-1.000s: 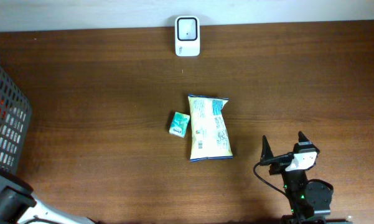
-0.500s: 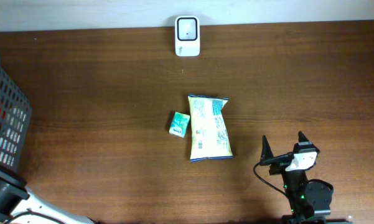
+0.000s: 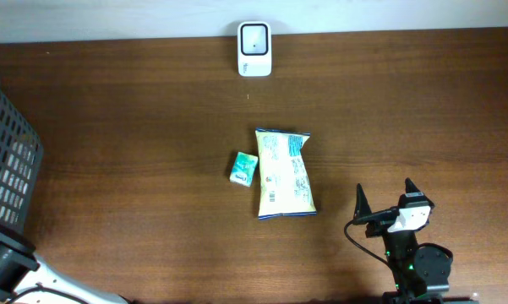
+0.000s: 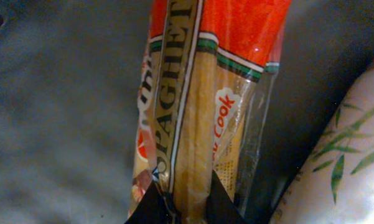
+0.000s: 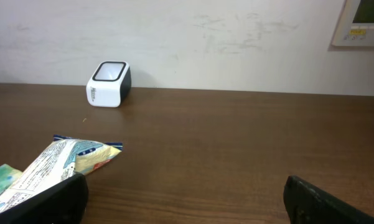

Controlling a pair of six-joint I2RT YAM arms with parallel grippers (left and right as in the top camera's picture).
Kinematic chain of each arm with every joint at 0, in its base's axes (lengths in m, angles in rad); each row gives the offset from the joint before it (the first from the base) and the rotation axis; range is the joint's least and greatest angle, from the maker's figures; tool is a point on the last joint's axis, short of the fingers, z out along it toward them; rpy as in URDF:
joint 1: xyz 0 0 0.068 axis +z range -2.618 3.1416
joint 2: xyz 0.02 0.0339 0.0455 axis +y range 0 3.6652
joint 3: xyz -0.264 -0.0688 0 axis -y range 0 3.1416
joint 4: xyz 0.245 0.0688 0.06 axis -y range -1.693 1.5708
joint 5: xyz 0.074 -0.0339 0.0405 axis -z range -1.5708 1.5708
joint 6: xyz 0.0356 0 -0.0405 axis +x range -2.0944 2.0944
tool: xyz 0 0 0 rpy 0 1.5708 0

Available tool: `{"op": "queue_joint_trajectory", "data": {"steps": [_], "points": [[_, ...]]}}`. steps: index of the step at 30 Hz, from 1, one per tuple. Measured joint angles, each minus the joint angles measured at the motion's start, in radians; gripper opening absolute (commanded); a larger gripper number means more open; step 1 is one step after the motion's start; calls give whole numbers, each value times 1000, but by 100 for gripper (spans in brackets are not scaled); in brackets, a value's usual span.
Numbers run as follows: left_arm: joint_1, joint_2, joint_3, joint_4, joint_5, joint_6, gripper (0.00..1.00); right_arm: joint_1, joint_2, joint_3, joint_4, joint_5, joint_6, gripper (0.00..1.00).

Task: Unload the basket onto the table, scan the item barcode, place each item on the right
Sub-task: 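Reach into the basket and grasp the red spaghetti package, then lay the spaghetti package left of the green box and release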

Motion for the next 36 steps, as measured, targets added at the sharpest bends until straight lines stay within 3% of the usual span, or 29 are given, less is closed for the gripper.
{"op": "queue_joint_trajectory", "data": {"steps": [8,16,20,23,29,36], "points": [[-65,-208,10,6,-1,-142,0,0,0,0,0,0,-1,99],[-148,-569,24,184,44,-202,0,0,0,0,0,0,0,99],[-311,-768,34,167,45,-225,0,0,0,0,0,0,0,99],[-474,-838,41,62,72,-234,0,0,0,0,0,0,0,99],[-778,-763,2,-107,80,-248,0,0,0,0,0,0,0,99],[-1052,-470,-306,-123,68,-390,0,0,0,0,0,0,0,99]]}}
